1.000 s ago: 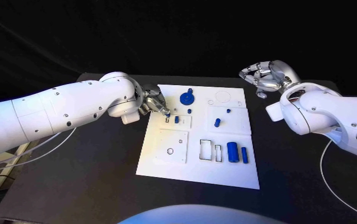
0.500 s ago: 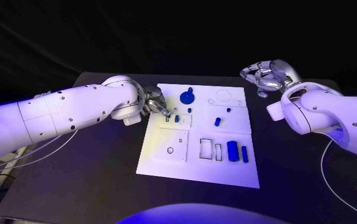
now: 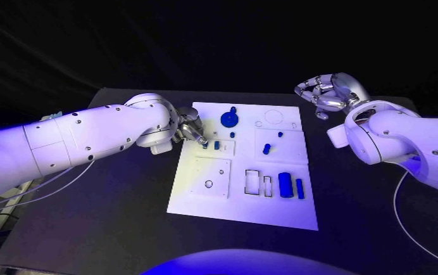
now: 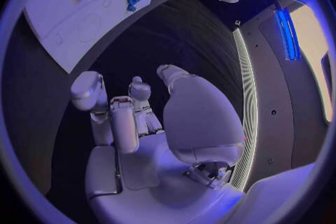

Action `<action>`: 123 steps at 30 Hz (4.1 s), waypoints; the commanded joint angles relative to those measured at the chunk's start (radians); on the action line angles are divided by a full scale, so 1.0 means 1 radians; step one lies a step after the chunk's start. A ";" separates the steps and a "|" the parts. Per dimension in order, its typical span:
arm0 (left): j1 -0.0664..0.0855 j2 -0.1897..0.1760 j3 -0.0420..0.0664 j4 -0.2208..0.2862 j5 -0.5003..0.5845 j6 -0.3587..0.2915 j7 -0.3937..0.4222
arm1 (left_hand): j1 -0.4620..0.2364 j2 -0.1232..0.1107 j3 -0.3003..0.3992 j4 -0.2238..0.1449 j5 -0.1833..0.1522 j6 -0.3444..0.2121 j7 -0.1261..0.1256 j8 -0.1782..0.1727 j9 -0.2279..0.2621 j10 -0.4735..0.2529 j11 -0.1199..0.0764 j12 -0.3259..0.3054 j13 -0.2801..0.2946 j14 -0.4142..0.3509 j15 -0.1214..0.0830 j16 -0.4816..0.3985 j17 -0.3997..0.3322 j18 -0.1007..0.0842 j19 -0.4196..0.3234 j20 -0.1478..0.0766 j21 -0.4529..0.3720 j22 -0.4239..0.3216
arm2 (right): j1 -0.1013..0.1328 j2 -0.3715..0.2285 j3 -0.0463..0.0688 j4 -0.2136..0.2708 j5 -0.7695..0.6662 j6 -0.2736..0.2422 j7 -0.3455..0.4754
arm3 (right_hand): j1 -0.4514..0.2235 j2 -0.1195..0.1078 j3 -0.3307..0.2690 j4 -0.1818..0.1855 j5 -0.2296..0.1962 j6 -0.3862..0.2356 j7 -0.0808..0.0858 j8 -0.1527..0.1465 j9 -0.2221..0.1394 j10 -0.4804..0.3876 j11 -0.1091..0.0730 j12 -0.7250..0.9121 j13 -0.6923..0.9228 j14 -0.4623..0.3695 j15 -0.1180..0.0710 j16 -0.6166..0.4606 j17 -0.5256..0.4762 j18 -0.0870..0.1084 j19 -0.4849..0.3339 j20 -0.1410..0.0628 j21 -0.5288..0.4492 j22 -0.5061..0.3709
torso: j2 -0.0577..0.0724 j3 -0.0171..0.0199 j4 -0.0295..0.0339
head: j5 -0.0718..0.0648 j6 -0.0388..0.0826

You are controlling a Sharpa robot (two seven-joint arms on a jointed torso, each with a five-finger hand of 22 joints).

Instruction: Assemble the parts on the task board

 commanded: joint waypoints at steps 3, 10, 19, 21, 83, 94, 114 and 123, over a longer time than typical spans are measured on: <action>-0.001 0.005 0.000 -0.003 -0.021 0.034 -0.006 | 0.002 0.004 0.181 -0.191 0.007 0.017 -0.007 0.005 0.001 0.006 0.002 0.002 -0.001 0.071 -0.005 0.005 0.118 -0.005 0.004 0.000 0.005 0.001 | -0.001 0.000 0.000 0.001 -0.002 -0.001 0.009 | 0.000 0.009 0.001 0.001 0.004 -0.008 -0.001 0.006 -0.001 -0.003 0.000 -0.005 -0.001 0.045 -0.004 -0.005 0.042 0.009 -0.005 -0.003 -0.003 -0.001 | 0.000 0.0004 -0.0001 | 0.000 0.000; -0.002 0.010 0.000 -0.009 -0.029 0.030 -0.012 | 0.002 0.005 0.181 -0.191 0.008 0.018 -0.007 0.005 0.000 0.007 0.001 0.004 0.002 0.071 -0.005 0.005 0.118 -0.005 0.005 0.000 0.005 0.002 | -0.001 0.000 0.000 0.001 0.001 -0.004 0.010 | 0.001 0.010 0.001 0.000 0.005 -0.008 -0.001 0.006 -0.001 -0.002 0.000 -0.004 0.000 0.045 -0.004 -0.005 0.042 0.008 -0.004 -0.003 -0.003 0.000 | 0.001 0.0002 -0.0010 | -0.005 0.001; -0.003 0.015 -0.001 -0.013 -0.031 0.036 -0.019 | 0.002 0.005 0.181 -0.191 0.008 0.018 -0.007 0.005 0.000 0.007 0.001 0.004 0.002 0.071 -0.005 0.005 0.118 -0.005 0.005 0.000 0.005 0.002 | -0.002 0.000 0.000 0.002 0.004 -0.004 0.012 | 0.001 0.010 0.001 0.000 0.005 -0.008 -0.001 0.006 -0.001 -0.002 0.000 -0.004 0.000 0.045 -0.004 -0.005 0.042 0.008 -0.004 -0.003 -0.003 0.000 | 0.000 0.0009 -0.0002 | -0.007 -0.001; -0.004 0.015 -0.001 -0.012 -0.032 0.041 -0.022 | 0.002 0.005 0.181 -0.191 0.008 0.018 -0.007 0.005 0.000 0.007 0.001 0.004 0.002 0.071 -0.005 0.005 0.118 -0.005 0.005 0.000 0.005 0.002 | -0.002 -0.001 0.000 0.003 0.005 -0.003 0.012 | 0.001 0.010 0.001 0.000 0.005 -0.008 -0.001 0.006 -0.001 -0.002 0.000 -0.004 0.000 0.045 -0.004 -0.005 0.042 0.008 -0.004 -0.003 -0.003 0.000 | -0.001 0.0010 0.0003 | -0.006 -0.001; -0.013 0.047 -0.003 -0.042 -0.023 0.084 -0.039 | -0.046 0.032 0.118 -0.165 0.006 0.038 -0.021 0.008 0.000 0.052 -0.009 0.033 0.039 0.080 -0.011 0.021 0.162 -0.010 0.020 -0.001 0.011 0.026 | -0.004 0.000 0.000 0.009 0.001 -0.004 0.012 | 0.003 0.012 0.002 0.000 0.010 -0.009 -0.001 0.008 -0.003 -0.004 0.000 -0.006 -0.003 0.045 -0.004 -0.006 0.041 0.009 -0.006 -0.003 -0.008 -0.002 | 0.000 0.0015 -0.0002 | -0.007 -0.009; -0.014 0.050 -0.004 -0.050 -0.022 0.090 -0.043 | -0.062 0.037 0.064 -0.149 -0.005 0.039 -0.030 0.008 0.003 0.061 -0.014 0.034 0.042 0.082 -0.016 0.023 0.169 -0.012 0.023 -0.003 0.010 0.030 | -0.005 0.000 0.000 0.007 0.000 -0.004 0.013 | 0.003 0.012 0.002 0.000 0.010 -0.009 -0.001 0.008 -0.003 -0.004 0.000 -0.006 -0.003 0.045 -0.004 -0.006 0.041 0.009 -0.006 -0.003 -0.008 -0.002 | 0.000 0.0010 -0.0001 | -0.008 -0.011; -0.015 0.045 -0.003 -0.054 -0.014 0.062 -0.048 | -0.141 0.032 -0.235 0.060 -0.085 0.076 -0.040 -0.032 -0.028 0.056 -0.021 0.035 0.045 0.084 -0.021 0.027 0.180 -0.012 0.029 -0.011 0.003 0.032 | -0.006 -0.003 0.000 0.007 0.000 -0.004 0.015 | 0.001 0.011 0.000 0.000 0.010 -0.010 -0.001 0.009 -0.004 -0.007 0.000 -0.008 -0.008 0.044 -0.004 -0.007 0.037 0.010 -0.009 -0.003 -0.015 -0.007 | 0.000 0.0009 -0.0011 | -0.012 -0.007; -0.015 0.030 0.001 -0.036 0.004 0.033 -0.048 | -0.196 0.048 -0.296 0.102 -0.228 0.081 -0.036 -0.041 -0.034 0.052 -0.017 0.033 0.041 0.083 -0.018 0.026 0.178 -0.012 0.029 -0.008 0.002 0.032 | -0.007 -0.004 0.000 0.006 0.000 -0.003 0.015 | -0.001 0.010 -0.001 0.001 0.010 -0.011 -0.001 0.009 -0.004 -0.008 0.000 -0.008 -0.008 0.044 -0.004 -0.007 0.037 0.010 -0.009 -0.003 -0.016 -0.007 | 0.000 0.0004 -0.0012 | -0.017 -0.003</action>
